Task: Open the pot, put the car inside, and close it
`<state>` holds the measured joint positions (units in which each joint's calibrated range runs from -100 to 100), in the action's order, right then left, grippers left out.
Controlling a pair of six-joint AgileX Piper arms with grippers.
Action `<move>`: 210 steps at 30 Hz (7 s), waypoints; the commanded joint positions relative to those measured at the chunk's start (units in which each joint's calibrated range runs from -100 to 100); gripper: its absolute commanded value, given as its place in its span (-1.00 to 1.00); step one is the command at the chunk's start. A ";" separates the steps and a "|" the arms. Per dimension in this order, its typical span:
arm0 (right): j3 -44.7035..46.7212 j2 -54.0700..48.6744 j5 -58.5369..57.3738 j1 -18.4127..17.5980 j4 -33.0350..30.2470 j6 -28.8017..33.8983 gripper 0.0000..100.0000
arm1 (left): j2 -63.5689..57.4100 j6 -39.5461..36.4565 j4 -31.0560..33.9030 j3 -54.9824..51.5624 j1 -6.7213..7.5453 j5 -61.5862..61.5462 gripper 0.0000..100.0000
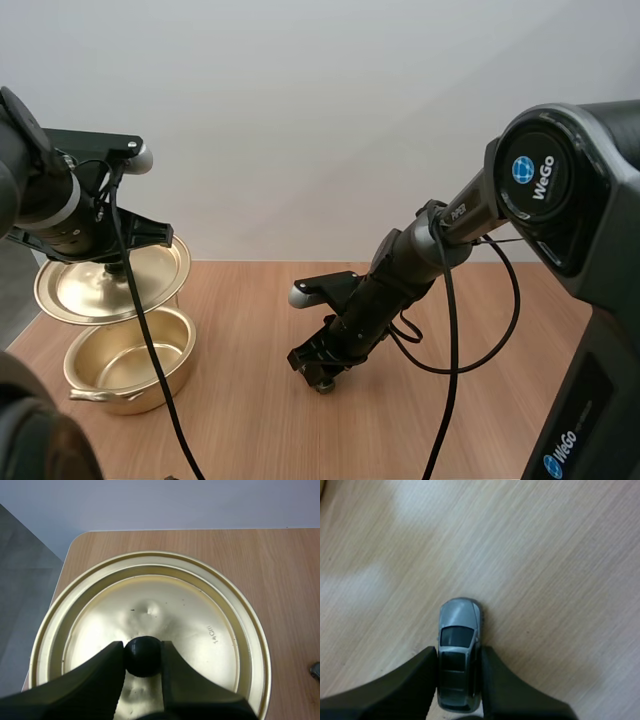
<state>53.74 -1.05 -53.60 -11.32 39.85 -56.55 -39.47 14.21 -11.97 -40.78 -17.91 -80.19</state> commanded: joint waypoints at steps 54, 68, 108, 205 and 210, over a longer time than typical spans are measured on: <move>-26.30 -0.44 -12.51 -13.53 7.00 -17.64 -1.00 | -7.18 -3.77 6.79 6.62 -0.03 -2.66 -1.00; -29.39 3.75 -10.98 -18.76 5.74 -18.30 -1.00 | -10.18 -4.93 9.46 6.68 -0.03 4.59 -1.00; -39.59 16.54 -3.53 -19.45 6.35 -23.23 -1.00 | -10.18 -5.74 9.15 6.68 -0.03 4.02 -1.00; -38.78 -4.91 -28.38 6.63 5.61 1.75 1.00 | 5.94 -1.74 4.56 -8.80 -0.03 20.44 -1.00; -36.60 -12.27 -29.19 6.85 6.12 2.43 1.00 | 6.36 0.25 4.34 -11.36 -0.03 21.07 -1.00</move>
<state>16.69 -10.22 -82.92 -4.49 45.65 -54.62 -33.09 14.12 -7.53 -51.73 -17.91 -58.98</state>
